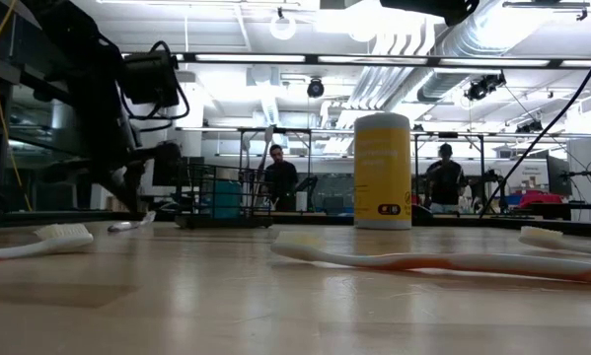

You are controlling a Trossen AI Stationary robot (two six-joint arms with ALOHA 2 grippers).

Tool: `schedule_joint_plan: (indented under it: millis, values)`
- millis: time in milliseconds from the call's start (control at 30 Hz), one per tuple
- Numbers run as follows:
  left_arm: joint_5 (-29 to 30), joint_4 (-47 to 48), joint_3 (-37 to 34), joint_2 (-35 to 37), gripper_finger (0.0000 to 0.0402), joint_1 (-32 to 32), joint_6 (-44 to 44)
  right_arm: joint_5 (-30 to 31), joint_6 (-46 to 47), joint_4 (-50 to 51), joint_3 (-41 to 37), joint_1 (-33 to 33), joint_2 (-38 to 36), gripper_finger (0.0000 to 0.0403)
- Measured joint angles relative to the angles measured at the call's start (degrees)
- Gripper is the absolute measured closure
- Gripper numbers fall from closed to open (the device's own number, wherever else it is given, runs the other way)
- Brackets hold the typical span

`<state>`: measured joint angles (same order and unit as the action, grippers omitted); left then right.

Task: Pick & Place toothbrushing station
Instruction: Put the purple toothbrush into the right section of the wire organizer

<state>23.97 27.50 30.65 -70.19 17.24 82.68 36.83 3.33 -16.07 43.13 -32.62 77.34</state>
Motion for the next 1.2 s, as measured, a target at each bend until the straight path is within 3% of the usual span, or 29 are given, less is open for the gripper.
schedule_joint_plan:
  millis: [300,767,1200]
  values:
    - [0.3,-2.2,0.0,0.0,0.0393,-0.2,-3.9,0.0,0.0,0.0,0.0,0.0,0.0,0.0151]
    - [0.3,-2.0,0.0,0.0,0.0338,-0.2,-1.8,0.0,-0.1,0.0,0.0,0.0,0.0,0.0151]
    - [0.4,0.0,0.0,0.0,0.0336,-0.2,-3.4,-2.2,0.0,0.0,0.0,0.0,0.0,0.0151]
